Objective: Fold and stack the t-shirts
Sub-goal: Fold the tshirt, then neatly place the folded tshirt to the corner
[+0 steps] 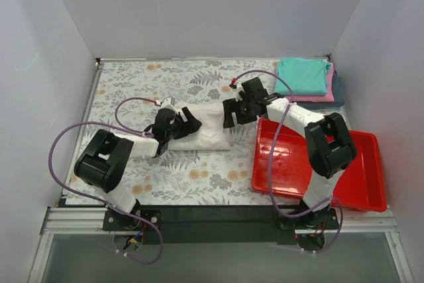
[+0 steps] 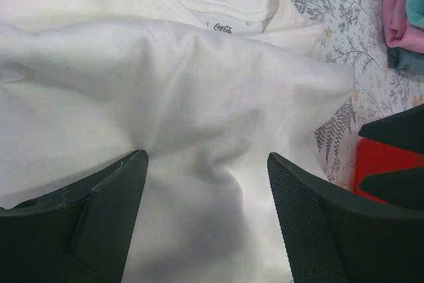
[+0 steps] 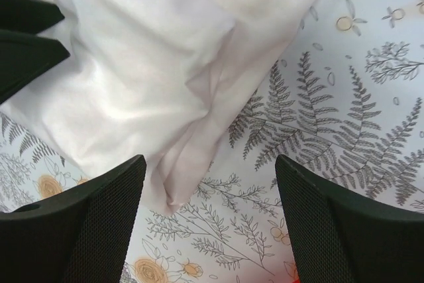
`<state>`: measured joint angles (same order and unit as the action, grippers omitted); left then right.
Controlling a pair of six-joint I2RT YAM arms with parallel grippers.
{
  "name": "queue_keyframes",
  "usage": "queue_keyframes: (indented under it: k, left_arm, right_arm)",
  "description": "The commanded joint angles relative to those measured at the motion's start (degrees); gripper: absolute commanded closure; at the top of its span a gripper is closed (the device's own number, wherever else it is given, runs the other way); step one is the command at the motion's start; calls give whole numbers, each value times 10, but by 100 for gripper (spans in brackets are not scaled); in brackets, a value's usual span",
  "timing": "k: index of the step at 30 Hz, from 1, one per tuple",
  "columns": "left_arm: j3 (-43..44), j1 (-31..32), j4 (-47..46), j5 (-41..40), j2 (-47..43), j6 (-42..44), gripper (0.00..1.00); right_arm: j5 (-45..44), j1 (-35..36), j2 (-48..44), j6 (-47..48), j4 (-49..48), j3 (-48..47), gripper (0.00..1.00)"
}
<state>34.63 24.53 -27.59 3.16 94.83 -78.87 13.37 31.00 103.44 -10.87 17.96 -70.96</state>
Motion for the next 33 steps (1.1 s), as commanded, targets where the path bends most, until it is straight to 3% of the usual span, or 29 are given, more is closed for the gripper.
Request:
queue_keyframes:
  k: [1,7,26,33]
  left_arm:
    - [-28,-12,90,-38,27,17,31]
    - [-35,-13,79,-32,27,13,31]
    - [-50,-13,47,3,19,-4,31]
    - [-63,-13,29,14,11,-10,31]
  right_arm:
    - [19,-1,-8,-31,-43,5,28]
    - [55,-1,18,-65,-84,17,27]
    - [43,32,50,-138,-134,56,26]
    - [81,52,62,-202,-237,92,27]
